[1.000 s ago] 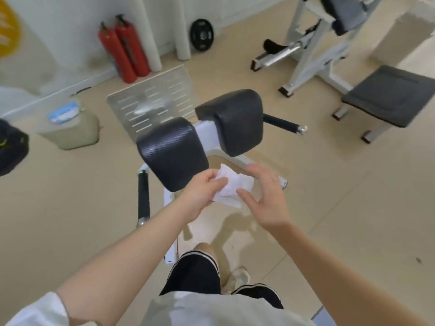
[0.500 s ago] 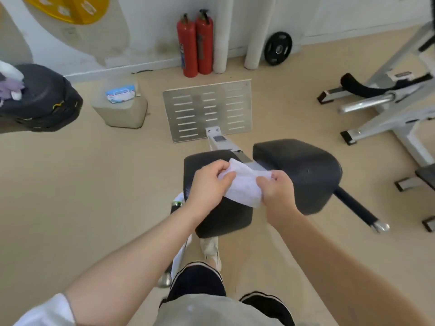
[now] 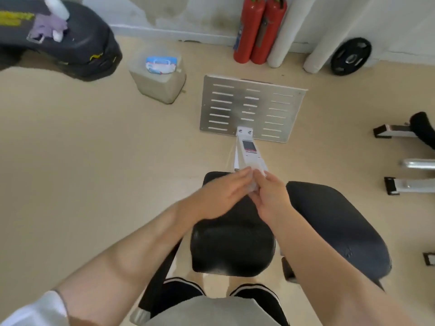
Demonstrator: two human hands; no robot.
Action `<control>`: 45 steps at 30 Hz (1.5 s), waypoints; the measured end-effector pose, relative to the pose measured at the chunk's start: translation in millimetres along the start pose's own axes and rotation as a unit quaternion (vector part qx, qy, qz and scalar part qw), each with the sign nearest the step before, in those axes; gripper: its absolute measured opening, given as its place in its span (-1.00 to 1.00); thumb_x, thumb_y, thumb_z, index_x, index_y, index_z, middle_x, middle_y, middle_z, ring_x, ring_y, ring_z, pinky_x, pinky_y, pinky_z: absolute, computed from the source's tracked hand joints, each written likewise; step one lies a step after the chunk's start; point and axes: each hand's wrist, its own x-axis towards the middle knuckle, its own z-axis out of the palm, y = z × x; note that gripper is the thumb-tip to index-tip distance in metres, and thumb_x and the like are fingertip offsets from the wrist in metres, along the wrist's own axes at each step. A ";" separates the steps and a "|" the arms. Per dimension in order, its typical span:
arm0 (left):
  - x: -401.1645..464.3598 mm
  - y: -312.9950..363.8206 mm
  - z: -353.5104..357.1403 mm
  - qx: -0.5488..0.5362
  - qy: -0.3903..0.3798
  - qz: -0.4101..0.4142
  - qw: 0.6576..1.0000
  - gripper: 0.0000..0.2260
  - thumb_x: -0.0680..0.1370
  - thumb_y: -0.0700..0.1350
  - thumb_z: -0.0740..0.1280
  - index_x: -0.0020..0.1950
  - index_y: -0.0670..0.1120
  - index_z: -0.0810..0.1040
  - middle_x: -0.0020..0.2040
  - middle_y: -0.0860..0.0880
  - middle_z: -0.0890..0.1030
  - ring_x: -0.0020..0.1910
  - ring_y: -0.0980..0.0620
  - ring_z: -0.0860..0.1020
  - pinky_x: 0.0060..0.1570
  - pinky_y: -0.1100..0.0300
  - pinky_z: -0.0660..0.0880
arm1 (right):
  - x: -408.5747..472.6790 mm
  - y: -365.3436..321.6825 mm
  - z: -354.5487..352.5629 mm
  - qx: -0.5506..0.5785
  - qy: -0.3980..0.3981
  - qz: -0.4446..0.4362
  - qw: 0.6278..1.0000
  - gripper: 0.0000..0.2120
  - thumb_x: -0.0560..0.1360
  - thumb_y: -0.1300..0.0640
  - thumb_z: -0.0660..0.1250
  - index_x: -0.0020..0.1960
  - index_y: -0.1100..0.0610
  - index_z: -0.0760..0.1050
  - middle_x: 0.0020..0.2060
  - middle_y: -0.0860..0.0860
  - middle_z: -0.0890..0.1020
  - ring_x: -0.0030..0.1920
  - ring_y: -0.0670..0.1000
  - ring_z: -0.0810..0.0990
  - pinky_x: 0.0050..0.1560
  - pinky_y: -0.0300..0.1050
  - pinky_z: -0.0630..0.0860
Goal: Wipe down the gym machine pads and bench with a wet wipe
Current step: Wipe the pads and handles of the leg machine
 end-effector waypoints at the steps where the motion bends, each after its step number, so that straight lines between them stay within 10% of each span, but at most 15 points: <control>1: 2.4 -10.2 -8.5 -0.014 0.024 -0.034 0.999 -0.60 0.63 -0.13 0.07 0.48 -0.06 0.18 0.49 0.09 0.14 0.44 0.20 0.12 0.32 0.44 -0.02 | 18.2 -1.7 -1.5 -0.055 0.010 -0.008 0.998 -0.79 0.57 0.18 0.21 0.16 0.19 0.52 -0.01 0.13 0.62 -0.02 0.06 0.61 0.02 -0.13 0.56; 4: 6.4 -46.3 -16.7 -0.013 0.041 -0.180 0.983 -0.57 0.62 -0.08 0.12 0.48 -0.10 0.16 0.51 0.00 0.16 0.48 0.08 0.13 0.36 0.34 0.02 | 65.9 -3.0 -0.9 -0.359 0.045 -0.097 0.927 -0.76 0.57 0.09 0.21 0.19 0.12 0.51 0.02 0.09 0.60 -0.11 0.02 0.56 -0.17 -0.22 0.56; 7: 6.3 -67.7 -3.8 -0.068 0.001 -0.284 0.956 -0.50 0.56 0.01 0.25 0.45 -0.10 0.23 0.41 -0.05 0.34 0.39 -0.02 0.30 0.19 0.33 0.21 | 95.6 -5.4 11.5 -0.585 -0.024 -0.173 0.792 -0.75 0.58 0.10 0.17 0.19 0.08 0.54 0.05 0.10 0.60 -0.01 0.09 0.55 0.04 -0.07 0.53; 13: 16.4 -101.2 20.9 -0.192 0.033 -0.367 0.909 -0.47 0.35 0.08 0.48 0.24 -0.02 0.42 0.10 0.05 0.51 0.02 0.07 0.50 -0.03 0.26 0.39 | 127.7 7.8 56.1 -0.765 -0.167 -0.230 0.578 -0.74 0.56 0.26 0.10 0.12 0.08 0.50 -0.03 0.11 0.58 -0.02 0.18 0.55 -0.13 -0.10 0.44; 19: 5.1 -108.0 28.9 -0.338 0.075 -0.340 0.874 -0.52 0.41 -0.12 0.46 0.26 0.12 0.39 0.08 0.17 0.51 0.07 0.20 0.50 -0.02 0.43 0.41 | 132.4 45.0 71.8 -0.773 -0.326 -0.217 0.499 -0.67 0.57 0.28 0.10 0.27 0.09 0.44 0.18 0.11 0.56 0.15 0.13 0.53 0.21 -0.04 0.45; 28: 4.3 -112.8 18.1 -0.332 0.027 -0.313 0.889 -0.67 0.45 -0.06 0.42 0.18 0.08 0.46 0.03 0.20 0.53 -0.04 0.31 0.48 -0.20 0.56 0.40 | 149.1 21.5 15.7 -0.804 -0.119 -0.136 0.567 -0.64 0.49 0.37 0.08 0.12 0.12 0.53 0.02 0.17 0.58 0.03 0.18 0.54 -0.04 -0.08 0.44; 37: -2.6 -112.4 26.7 -0.317 0.075 -0.301 0.896 -0.77 0.45 -0.03 0.41 0.07 0.11 0.49 -0.08 0.22 0.55 -0.07 0.20 0.53 -0.13 0.48 0.45 | 112.2 49.2 61.5 -0.720 -0.266 -0.182 0.614 -0.50 0.50 0.43 0.07 0.36 0.09 0.38 0.32 0.04 0.46 0.34 0.05 0.40 0.33 -0.20 0.25; 45: -3.4 -118.6 30.4 -0.293 0.061 -0.324 0.898 -0.58 0.45 0.08 0.38 0.28 0.09 0.42 0.07 0.16 0.52 0.05 0.14 0.51 0.06 0.20 0.43 | 135.4 14.1 -9.4 -0.753 -0.097 -0.088 0.644 -0.53 0.48 0.44 0.04 0.25 0.11 0.48 0.20 0.18 0.52 0.21 0.19 0.44 0.16 -0.09 0.37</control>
